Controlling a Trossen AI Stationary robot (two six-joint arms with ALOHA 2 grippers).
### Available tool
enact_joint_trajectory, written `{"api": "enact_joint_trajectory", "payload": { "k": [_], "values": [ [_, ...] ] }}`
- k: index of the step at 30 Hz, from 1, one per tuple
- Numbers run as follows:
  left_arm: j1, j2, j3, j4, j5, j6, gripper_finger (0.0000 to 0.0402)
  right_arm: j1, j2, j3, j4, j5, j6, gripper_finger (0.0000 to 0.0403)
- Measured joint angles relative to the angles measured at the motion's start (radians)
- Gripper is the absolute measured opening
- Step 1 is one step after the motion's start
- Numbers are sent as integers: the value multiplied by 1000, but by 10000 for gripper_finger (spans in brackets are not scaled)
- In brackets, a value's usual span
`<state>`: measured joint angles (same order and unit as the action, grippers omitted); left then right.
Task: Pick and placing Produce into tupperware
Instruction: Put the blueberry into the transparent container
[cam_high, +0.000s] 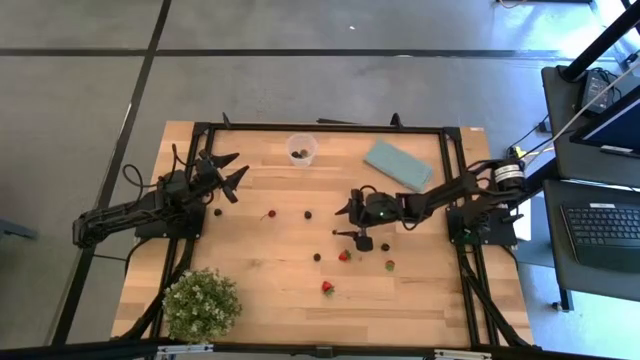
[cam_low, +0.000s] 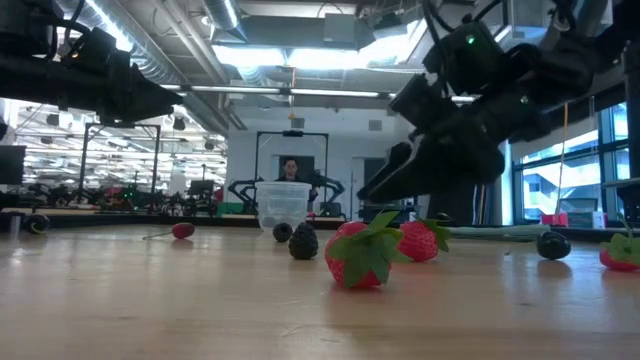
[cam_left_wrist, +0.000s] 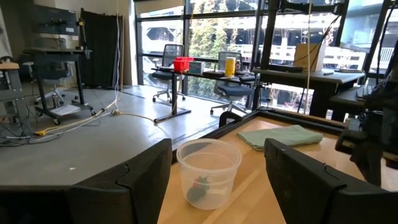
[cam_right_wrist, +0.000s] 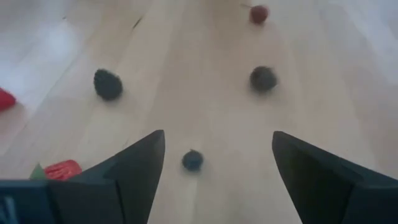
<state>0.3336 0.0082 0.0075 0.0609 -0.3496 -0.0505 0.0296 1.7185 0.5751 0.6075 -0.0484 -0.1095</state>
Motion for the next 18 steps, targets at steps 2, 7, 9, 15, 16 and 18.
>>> {"api": "enact_joint_trajectory", "payload": {
  "k": [2,7,9,15,16,18],
  "values": [
    [0,0,0,0,0,0,247,0,29,9,3,-20,-4,298],
    [0,0,0,0,0,-1,247,0,94,22,2,-58,-5,298],
    [0,0,0,0,0,-1,247,0,117,29,11,-58,-5,298],
    [0,0,0,0,0,-2,247,-1,179,59,31,-89,-4,298],
    [0,0,0,0,0,-2,247,-1,188,65,33,-96,-4,298],
    [0,0,0,0,0,-2,247,-1,202,78,34,-105,-4,297]
  ]
}}
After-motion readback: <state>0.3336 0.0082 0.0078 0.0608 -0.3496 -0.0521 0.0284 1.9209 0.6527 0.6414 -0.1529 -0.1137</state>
